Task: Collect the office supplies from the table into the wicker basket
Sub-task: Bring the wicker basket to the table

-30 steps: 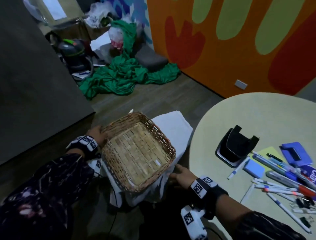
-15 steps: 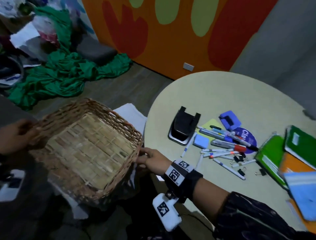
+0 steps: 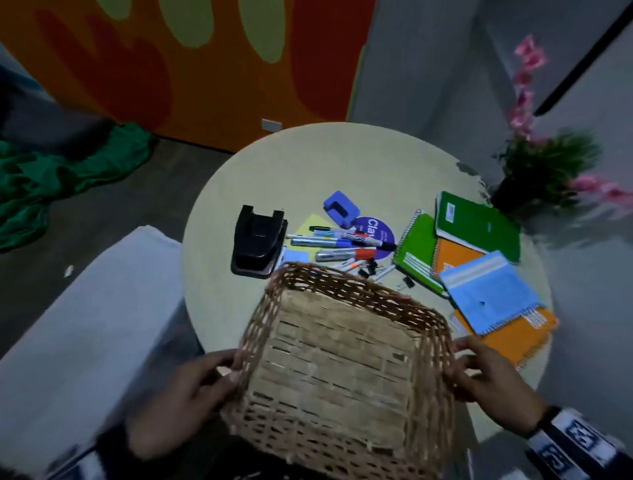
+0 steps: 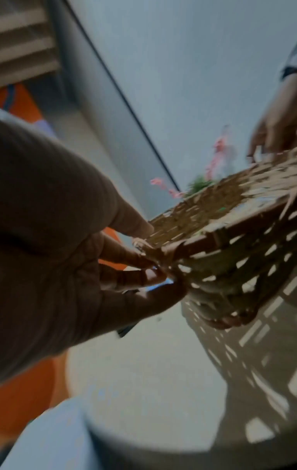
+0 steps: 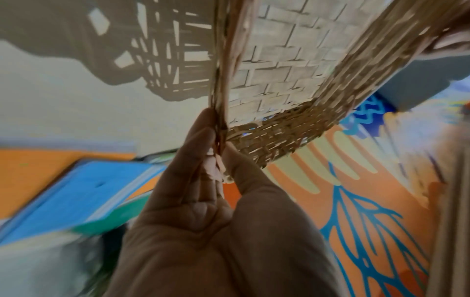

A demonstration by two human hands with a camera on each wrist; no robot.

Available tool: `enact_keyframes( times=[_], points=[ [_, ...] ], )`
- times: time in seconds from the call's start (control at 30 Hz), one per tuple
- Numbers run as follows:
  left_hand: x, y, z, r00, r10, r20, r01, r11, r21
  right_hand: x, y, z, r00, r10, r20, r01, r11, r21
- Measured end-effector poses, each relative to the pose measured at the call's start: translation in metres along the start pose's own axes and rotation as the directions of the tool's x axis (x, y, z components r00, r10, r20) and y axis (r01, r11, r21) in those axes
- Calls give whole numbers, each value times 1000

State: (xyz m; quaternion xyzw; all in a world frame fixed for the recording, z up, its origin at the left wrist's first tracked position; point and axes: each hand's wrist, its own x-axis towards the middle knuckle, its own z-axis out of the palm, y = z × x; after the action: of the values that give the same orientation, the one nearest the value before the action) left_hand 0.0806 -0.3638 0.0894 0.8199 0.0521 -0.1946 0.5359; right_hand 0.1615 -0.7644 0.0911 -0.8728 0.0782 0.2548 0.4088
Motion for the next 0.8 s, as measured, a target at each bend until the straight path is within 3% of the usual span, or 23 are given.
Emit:
enact_keyframes(
  times=[0.1,0.3,0.6,0.73,0.8],
  points=[
    [25,-7,47,994,20,108,-34,990,134,-8,42,-26,992,14,-123,-22,998,-58],
    [53,-20,90,962,29,271,-129,924,360,-14,85,-37,987,78,-141,-85,995,-46],
    [72,-20,75,971,-19,240,-98,878,469,11,99,-20,980,34,-194,-54,993,-101],
    [74,-6,52,945,-101,310,-115,788,605,10,97,-22,987,40,-155,-41,999,-3],
    [91,20,33,964,-111,242,-92,715,694,12,94,-34,981,68,-183,-61,997,45]
  ],
)
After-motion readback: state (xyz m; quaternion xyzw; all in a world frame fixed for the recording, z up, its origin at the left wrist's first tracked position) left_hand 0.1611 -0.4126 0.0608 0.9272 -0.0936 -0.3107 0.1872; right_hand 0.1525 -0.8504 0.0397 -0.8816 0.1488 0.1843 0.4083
